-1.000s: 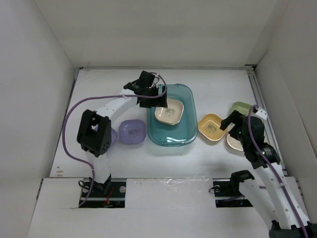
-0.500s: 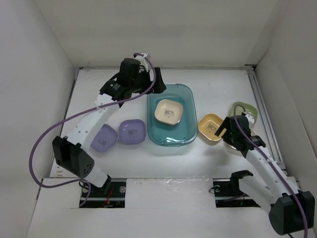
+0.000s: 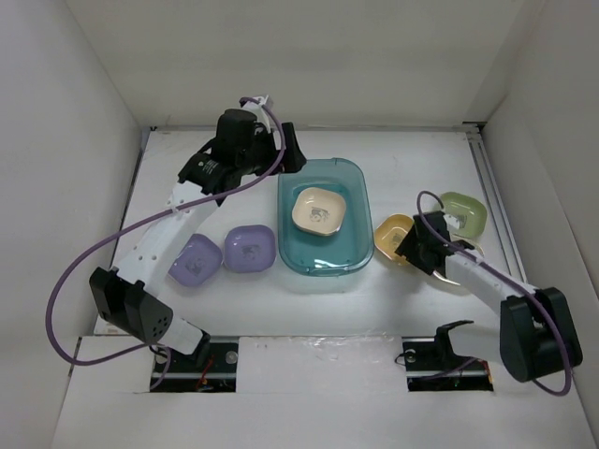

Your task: Place the plates into the plastic bin on the countertop

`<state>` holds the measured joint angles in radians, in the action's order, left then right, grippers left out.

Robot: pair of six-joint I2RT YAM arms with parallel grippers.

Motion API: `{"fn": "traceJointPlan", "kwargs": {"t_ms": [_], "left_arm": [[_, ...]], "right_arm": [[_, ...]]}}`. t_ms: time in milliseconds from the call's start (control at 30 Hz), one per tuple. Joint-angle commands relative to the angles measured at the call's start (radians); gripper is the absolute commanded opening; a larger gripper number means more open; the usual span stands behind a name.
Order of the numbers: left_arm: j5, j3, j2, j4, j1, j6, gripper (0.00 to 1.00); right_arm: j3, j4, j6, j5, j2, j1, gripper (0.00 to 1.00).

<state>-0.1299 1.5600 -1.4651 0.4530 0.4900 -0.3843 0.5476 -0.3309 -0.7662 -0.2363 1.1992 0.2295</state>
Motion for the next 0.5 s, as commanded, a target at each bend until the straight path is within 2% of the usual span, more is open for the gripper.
{"fn": "traceJointPlan", "kwargs": {"t_ms": [0, 67, 133, 300, 367, 467], "left_arm": [[0.006, -0.020, 0.040, 0.004, -0.005, -0.008, 1.00], [0.006, -0.020, 0.049, 0.004, -0.005, 0.001, 1.00], [0.015, -0.020, 0.058, 0.004, -0.014, 0.001, 1.00], [0.015, -0.031, 0.058, 0.004, -0.014, 0.001, 1.00], [0.033, -0.031, 0.058, 0.004, -0.014, 0.001, 1.00], [0.067, -0.040, 0.068, 0.024, -0.014, 0.001, 1.00]], "right_arm": [[0.051, 0.066, -0.059, -0.057, 0.046, 0.051, 0.64], [0.064, 0.075, -0.059, -0.057, 0.057, 0.051, 0.59], [0.074, 0.084, -0.071, -0.057, 0.068, 0.051, 0.41], [0.150, 0.066, -0.090, -0.067, 0.129, 0.042, 0.15], [0.193, 0.055, -0.090, -0.078, 0.152, 0.018, 0.00], [0.247, 0.020, -0.090, -0.112, 0.195, -0.007, 0.00]]}}
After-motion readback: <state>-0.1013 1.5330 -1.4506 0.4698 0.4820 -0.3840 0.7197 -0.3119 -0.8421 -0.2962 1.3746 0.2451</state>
